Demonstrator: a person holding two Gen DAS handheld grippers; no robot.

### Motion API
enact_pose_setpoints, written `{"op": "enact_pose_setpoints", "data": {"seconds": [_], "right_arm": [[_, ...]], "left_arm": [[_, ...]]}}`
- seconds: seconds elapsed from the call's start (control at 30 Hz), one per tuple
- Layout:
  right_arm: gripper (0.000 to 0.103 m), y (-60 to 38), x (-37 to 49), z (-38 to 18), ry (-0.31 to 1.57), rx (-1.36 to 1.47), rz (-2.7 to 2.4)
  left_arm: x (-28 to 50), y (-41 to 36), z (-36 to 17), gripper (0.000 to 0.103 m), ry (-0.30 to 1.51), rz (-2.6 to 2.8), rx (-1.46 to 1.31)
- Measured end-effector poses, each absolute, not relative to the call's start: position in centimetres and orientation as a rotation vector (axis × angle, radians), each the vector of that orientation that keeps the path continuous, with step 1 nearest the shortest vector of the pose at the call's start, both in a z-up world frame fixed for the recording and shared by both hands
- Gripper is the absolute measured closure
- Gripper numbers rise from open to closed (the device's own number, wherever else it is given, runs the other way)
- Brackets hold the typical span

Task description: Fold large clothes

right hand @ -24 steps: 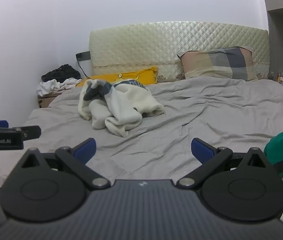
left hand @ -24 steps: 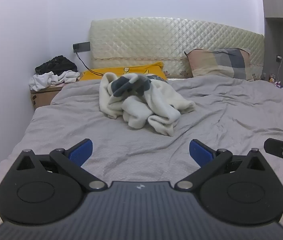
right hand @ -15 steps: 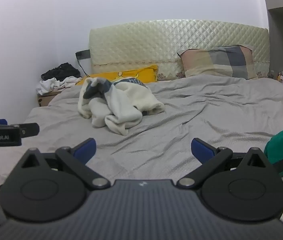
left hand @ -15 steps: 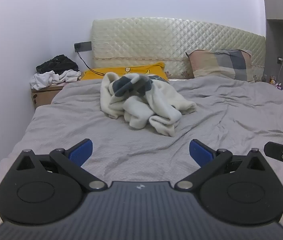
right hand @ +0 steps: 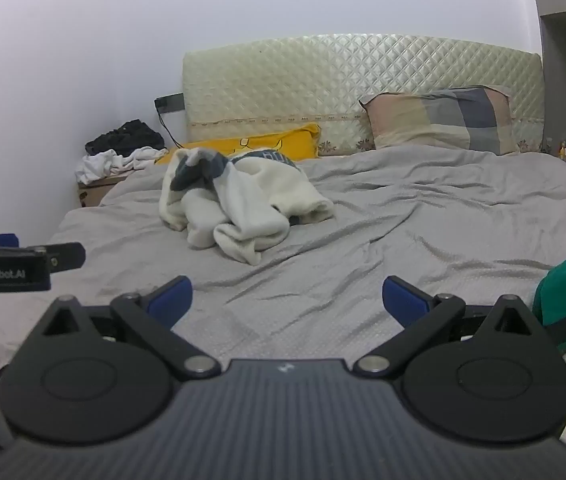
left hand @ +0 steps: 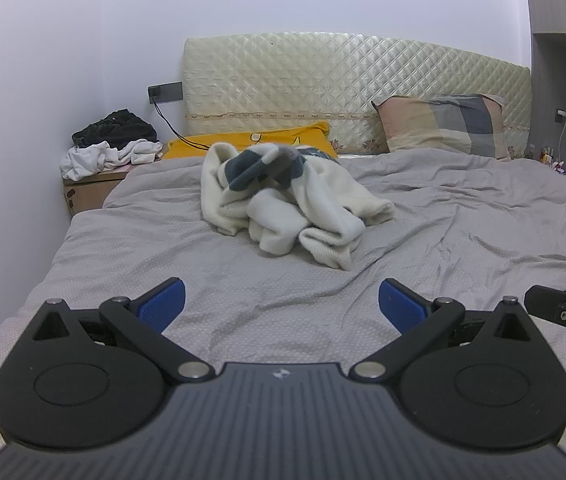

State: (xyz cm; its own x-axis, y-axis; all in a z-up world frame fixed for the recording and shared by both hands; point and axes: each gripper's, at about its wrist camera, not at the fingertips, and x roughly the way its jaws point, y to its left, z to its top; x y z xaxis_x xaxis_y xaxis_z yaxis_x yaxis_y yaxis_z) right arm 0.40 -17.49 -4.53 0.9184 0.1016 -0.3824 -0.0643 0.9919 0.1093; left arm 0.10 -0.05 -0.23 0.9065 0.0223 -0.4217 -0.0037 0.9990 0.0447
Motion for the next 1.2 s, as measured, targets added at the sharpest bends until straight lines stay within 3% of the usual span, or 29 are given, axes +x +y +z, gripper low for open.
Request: {"op": "enact_pose_setpoints", "data": {"seconds": [1.2], "right_arm": [[0.0, -17.72, 0.96, -5.44, 0.405, 0.101, 0.074]], "left_arm": [[0.68, -0.27, -0.92, 0.0, 0.441, -0.002, 0.045]]}}
